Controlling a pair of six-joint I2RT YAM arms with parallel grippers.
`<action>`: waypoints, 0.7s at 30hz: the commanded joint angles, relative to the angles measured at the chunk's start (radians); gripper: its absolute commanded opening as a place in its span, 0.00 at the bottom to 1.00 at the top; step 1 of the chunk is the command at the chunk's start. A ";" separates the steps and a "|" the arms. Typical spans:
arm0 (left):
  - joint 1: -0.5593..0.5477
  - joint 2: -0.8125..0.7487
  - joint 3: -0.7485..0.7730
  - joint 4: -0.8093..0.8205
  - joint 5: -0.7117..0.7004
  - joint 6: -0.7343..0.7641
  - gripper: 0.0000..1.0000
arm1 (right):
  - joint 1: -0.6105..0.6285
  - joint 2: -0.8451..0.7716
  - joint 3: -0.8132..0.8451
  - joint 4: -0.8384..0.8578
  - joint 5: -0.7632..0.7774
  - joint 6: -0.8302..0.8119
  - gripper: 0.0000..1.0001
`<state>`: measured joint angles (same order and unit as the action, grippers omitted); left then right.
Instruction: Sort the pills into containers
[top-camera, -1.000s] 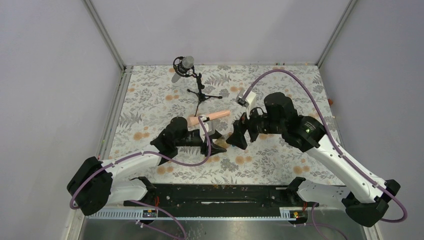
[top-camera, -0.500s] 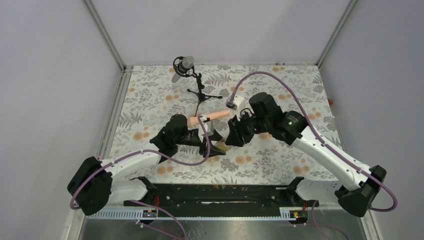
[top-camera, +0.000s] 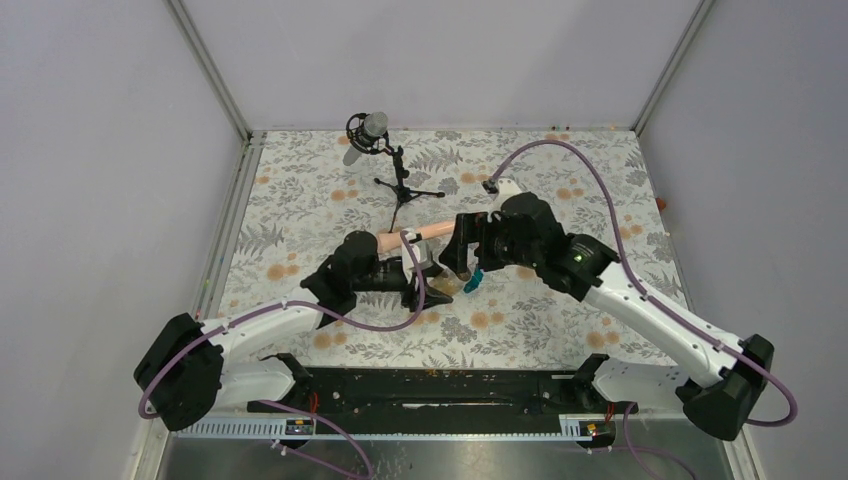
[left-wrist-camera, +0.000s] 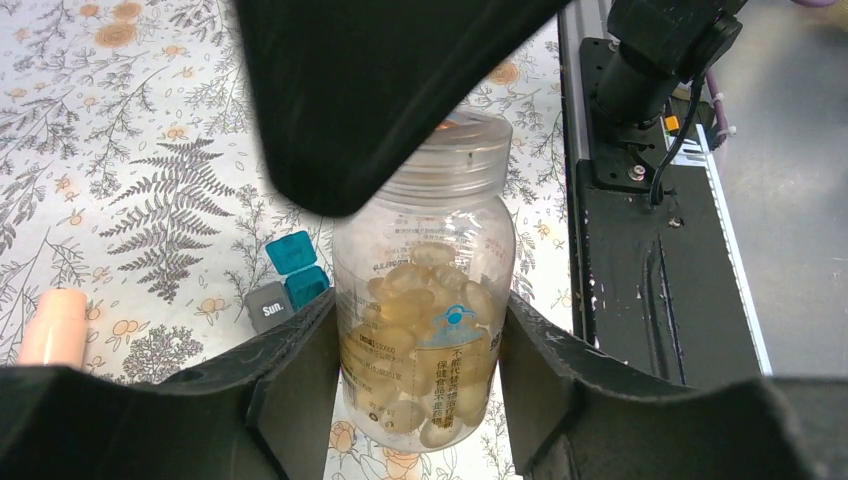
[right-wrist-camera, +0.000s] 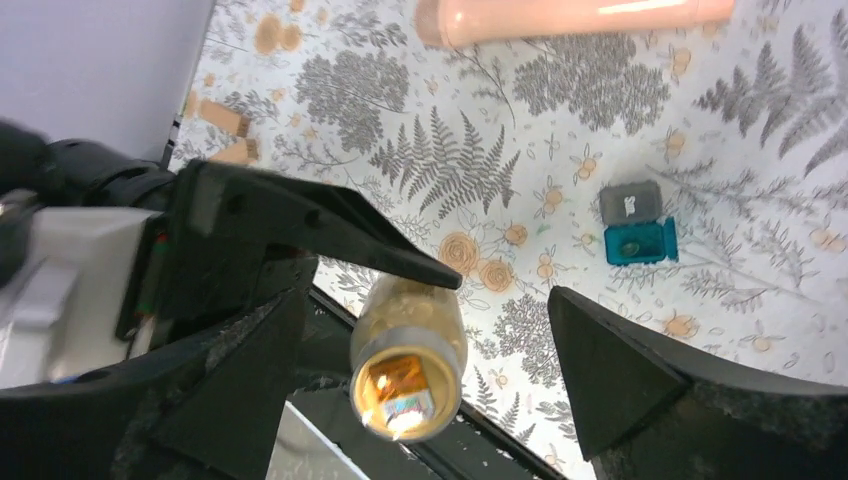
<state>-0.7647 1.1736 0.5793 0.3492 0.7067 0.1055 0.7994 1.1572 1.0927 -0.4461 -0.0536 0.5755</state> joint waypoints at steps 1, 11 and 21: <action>-0.003 -0.025 0.026 0.074 0.024 0.019 0.00 | 0.004 -0.140 0.034 0.049 -0.021 -0.237 0.99; -0.003 -0.016 0.040 0.086 0.216 0.031 0.00 | 0.004 -0.142 0.103 -0.230 -0.350 -0.638 0.93; -0.003 0.035 0.098 0.058 0.268 0.042 0.00 | 0.006 -0.003 0.181 -0.296 -0.373 -0.614 0.67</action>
<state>-0.7673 1.1896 0.6075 0.3576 0.9154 0.1249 0.7998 1.1576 1.2327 -0.7258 -0.4076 -0.0326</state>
